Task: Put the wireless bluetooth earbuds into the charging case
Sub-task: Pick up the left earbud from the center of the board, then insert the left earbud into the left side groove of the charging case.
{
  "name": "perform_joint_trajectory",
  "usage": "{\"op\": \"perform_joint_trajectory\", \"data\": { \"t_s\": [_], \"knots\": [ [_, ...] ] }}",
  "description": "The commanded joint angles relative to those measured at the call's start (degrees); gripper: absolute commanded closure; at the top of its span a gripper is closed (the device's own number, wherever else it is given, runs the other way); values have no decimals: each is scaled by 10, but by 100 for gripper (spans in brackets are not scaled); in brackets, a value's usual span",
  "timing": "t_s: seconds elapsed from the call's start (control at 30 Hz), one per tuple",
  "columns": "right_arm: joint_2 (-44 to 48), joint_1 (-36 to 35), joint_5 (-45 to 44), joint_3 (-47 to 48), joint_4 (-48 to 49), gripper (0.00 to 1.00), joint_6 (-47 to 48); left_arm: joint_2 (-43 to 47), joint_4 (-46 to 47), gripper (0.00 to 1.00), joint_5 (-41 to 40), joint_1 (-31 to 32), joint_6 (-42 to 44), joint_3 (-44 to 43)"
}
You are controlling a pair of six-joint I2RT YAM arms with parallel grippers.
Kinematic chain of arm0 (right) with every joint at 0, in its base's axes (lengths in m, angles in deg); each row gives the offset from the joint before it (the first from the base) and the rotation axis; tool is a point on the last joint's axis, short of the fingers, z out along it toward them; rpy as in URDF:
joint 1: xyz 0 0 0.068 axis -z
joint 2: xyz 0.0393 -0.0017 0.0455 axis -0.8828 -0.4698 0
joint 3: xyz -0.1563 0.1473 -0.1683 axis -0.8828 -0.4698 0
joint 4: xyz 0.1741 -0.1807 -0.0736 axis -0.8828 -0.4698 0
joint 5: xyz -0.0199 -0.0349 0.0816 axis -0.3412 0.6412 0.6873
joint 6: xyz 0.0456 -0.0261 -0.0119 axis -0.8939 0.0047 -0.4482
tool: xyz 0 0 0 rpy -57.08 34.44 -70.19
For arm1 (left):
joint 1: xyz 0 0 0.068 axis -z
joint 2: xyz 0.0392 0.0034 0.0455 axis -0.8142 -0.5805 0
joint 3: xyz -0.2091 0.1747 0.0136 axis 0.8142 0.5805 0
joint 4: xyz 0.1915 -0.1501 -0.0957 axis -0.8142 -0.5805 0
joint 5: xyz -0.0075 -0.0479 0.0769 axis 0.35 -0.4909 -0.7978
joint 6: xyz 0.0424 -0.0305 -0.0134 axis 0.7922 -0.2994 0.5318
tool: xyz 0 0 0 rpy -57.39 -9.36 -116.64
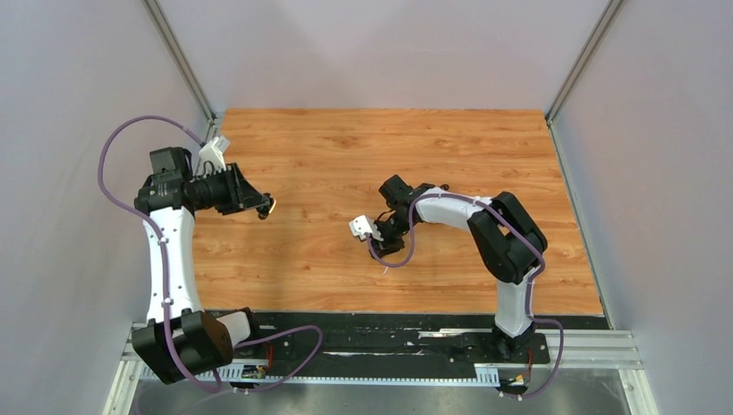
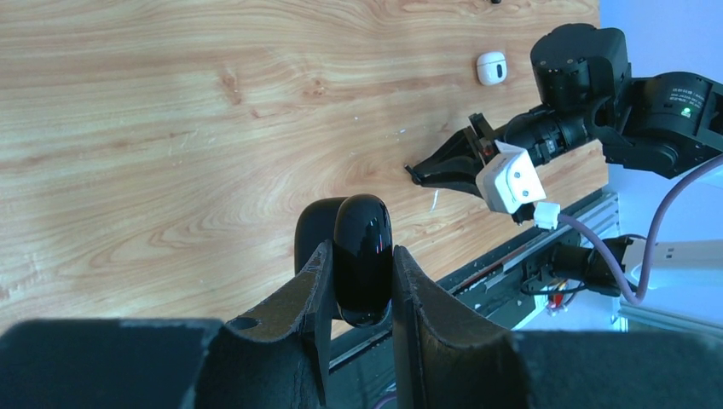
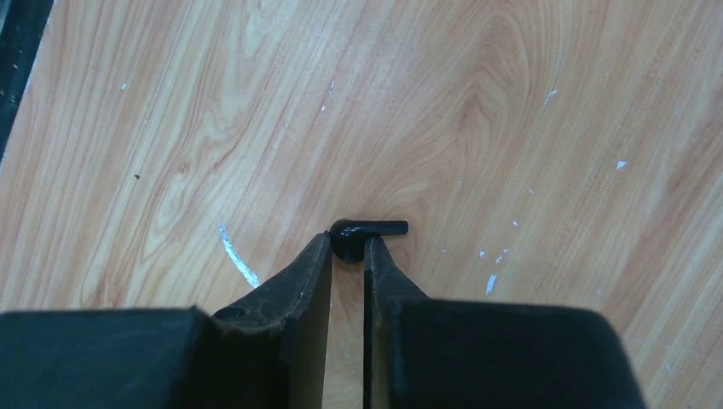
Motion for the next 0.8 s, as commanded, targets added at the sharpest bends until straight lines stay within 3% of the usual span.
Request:
{"op": "perform_joint_trajectory", "data": {
  "t_s": [0.0,0.1,0.23,0.4,0.6,0.77],
  "knots": [
    [32,-5,0,-6,-16,100,-93,20,24,100,15,-4,-6,16],
    [61,12,57,52,-105,100,-167,12,39,100,25,10,9,26],
    [68,38,161,151,-238,100,-265,-11,98,100,23,104,58,42],
    [63,45,254,222,-324,100,-360,-38,270,100,35,186,20,90],
    [76,45,329,243,-270,100,-492,-72,449,100,16,270,-104,133],
    [71,46,335,238,-109,100,-725,-76,534,100,-6,310,-208,158]
  ]
}}
